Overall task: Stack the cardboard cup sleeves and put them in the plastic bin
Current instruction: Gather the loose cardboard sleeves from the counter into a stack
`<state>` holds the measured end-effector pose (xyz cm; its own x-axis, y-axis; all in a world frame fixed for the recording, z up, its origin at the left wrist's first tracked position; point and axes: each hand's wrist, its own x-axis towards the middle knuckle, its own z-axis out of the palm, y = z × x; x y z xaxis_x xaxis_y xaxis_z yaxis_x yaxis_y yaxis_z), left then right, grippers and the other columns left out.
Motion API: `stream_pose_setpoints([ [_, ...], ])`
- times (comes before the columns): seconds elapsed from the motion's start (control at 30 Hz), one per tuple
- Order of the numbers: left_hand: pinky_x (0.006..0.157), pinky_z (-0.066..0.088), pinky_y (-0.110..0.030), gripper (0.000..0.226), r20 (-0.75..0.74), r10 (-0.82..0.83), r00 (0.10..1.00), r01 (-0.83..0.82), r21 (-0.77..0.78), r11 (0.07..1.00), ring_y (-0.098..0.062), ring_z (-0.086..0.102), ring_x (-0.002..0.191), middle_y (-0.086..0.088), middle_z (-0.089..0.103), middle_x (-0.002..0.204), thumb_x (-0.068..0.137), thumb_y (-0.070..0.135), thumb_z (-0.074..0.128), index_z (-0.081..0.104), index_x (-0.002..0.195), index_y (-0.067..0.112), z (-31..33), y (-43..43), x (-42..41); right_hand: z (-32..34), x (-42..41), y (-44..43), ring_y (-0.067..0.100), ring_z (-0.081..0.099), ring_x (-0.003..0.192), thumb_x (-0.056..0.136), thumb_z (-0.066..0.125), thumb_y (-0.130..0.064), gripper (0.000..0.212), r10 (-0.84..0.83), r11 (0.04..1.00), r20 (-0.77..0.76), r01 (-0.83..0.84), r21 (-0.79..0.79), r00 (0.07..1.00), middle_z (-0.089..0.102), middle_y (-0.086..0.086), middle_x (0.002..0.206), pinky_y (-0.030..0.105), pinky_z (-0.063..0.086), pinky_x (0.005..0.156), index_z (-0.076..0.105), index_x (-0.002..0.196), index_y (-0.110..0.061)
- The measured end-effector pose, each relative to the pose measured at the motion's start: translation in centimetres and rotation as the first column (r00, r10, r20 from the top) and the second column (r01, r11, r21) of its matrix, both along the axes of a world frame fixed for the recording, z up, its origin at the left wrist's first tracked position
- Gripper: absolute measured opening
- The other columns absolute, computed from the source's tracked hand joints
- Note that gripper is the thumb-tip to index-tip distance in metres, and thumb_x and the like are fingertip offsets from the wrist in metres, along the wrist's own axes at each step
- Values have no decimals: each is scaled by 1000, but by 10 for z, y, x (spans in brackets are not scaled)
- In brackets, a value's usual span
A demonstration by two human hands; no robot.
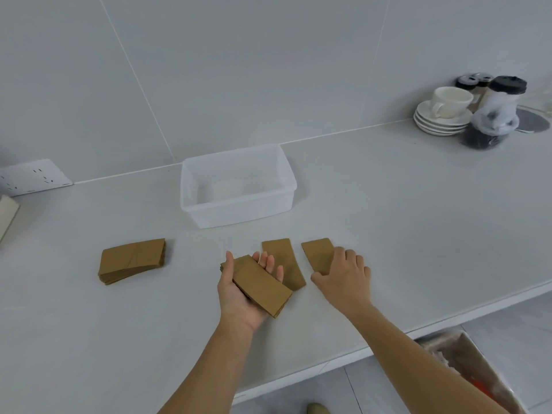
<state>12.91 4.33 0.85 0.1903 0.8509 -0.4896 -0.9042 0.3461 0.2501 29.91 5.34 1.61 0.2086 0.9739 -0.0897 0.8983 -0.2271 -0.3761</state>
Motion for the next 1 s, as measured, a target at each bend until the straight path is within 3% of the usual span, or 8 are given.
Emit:
stream_pose_setpoints([
  [0.23,78,57,-44,71,53,58,997,-58,-3,998,-25,68,97,-10,71,102,61,56,74,62,112,8,5,-6,-16,41,-42,6,22,41,105,76,57,-30,44,114,988,-245,-84,130,963,51,6,113,32,31,91,46,113,-9],
  [0.37,84,54,-46,77,-30,31,999,-29,63,998,-29,66,103,-12,72,108,60,65,67,64,112,9,5,-10,-28,53,-76,-7,18,40,105,75,56,-38,45,264,960,-335,-213,182,904,48,-1,111,27,28,89,48,111,-12],
  [0.6,83,56,-42,71,-47,4,999,6,213,977,-28,66,103,-10,72,107,71,70,53,69,108,11,2,-20,-47,45,-116,-28,17,41,109,74,55,-34,43,425,904,-327,-385,185,844,51,-2,114,27,29,92,48,112,-15],
  [0.7,89,53,-43,67,-44,21,999,-12,205,979,-28,65,103,-9,72,106,72,68,54,68,105,12,0,-23,-53,39,-123,-33,17,40,112,75,55,-34,52,460,888,-326,-432,160,826,49,-2,119,29,30,98,45,121,-13],
  [0.83,102,42,-44,60,-60,56,997,-45,178,983,-26,63,104,-9,70,106,71,63,60,65,101,12,-1,-27,-59,32,-129,-39,16,40,109,74,54,-34,45,487,873,-320,-470,133,813,49,-2,117,29,31,97,46,114,-15],
  [1.0,93,50,-41,41,-57,49,997,-40,160,986,-25,65,99,-8,71,102,73,43,65,63,100,11,-3,-32,-60,25,-130,-45,17,40,107,75,54,-33,42,488,871,-312,-477,114,815,48,-2,115,29,31,95,47,111,-15],
])
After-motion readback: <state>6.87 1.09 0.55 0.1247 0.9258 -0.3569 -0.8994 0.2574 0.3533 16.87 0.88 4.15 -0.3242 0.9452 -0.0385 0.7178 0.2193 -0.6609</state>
